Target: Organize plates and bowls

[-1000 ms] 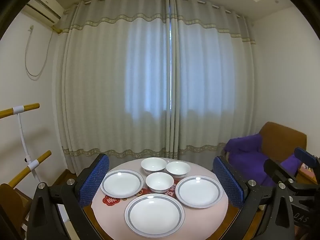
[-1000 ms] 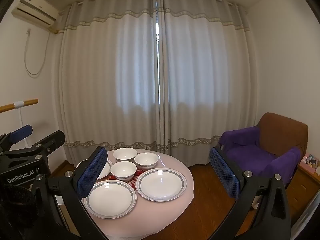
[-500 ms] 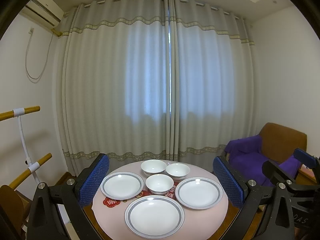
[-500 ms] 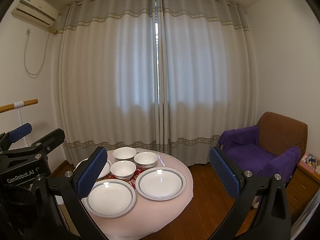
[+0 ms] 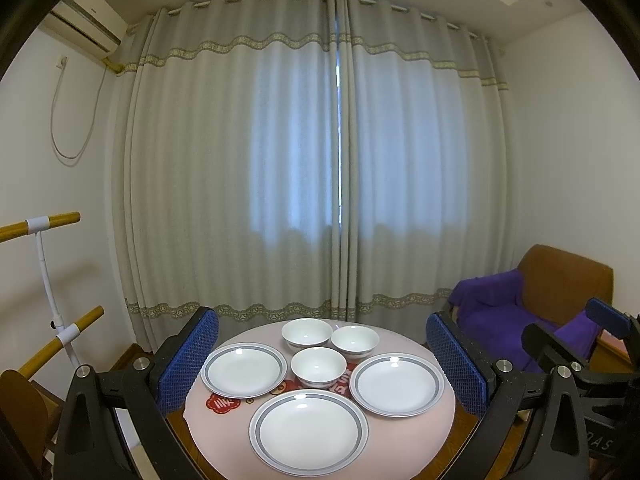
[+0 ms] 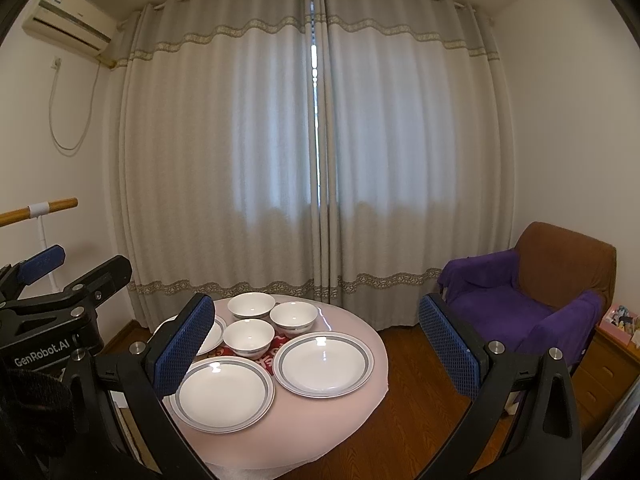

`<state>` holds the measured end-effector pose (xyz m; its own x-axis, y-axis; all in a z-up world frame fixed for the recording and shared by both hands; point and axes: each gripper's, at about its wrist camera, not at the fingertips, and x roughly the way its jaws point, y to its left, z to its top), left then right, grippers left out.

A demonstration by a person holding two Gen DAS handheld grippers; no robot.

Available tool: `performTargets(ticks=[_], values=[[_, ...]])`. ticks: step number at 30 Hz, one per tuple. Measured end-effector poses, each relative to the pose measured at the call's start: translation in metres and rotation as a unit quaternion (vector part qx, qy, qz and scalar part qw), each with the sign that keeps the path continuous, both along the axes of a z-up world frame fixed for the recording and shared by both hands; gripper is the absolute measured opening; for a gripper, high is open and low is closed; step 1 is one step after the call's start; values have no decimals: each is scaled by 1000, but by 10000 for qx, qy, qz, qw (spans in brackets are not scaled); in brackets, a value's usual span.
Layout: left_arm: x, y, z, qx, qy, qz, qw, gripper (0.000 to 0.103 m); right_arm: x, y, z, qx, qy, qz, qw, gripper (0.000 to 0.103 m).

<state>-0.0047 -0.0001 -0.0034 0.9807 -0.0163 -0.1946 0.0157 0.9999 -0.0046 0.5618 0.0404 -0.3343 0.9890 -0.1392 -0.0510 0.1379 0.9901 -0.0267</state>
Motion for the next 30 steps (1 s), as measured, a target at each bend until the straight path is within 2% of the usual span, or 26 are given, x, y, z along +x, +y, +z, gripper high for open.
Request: performTargets(ticks=[30], values=[[1,-1,3,-19,8,-19,10000,102,1,2,1,11,25,-4,10000,103]])
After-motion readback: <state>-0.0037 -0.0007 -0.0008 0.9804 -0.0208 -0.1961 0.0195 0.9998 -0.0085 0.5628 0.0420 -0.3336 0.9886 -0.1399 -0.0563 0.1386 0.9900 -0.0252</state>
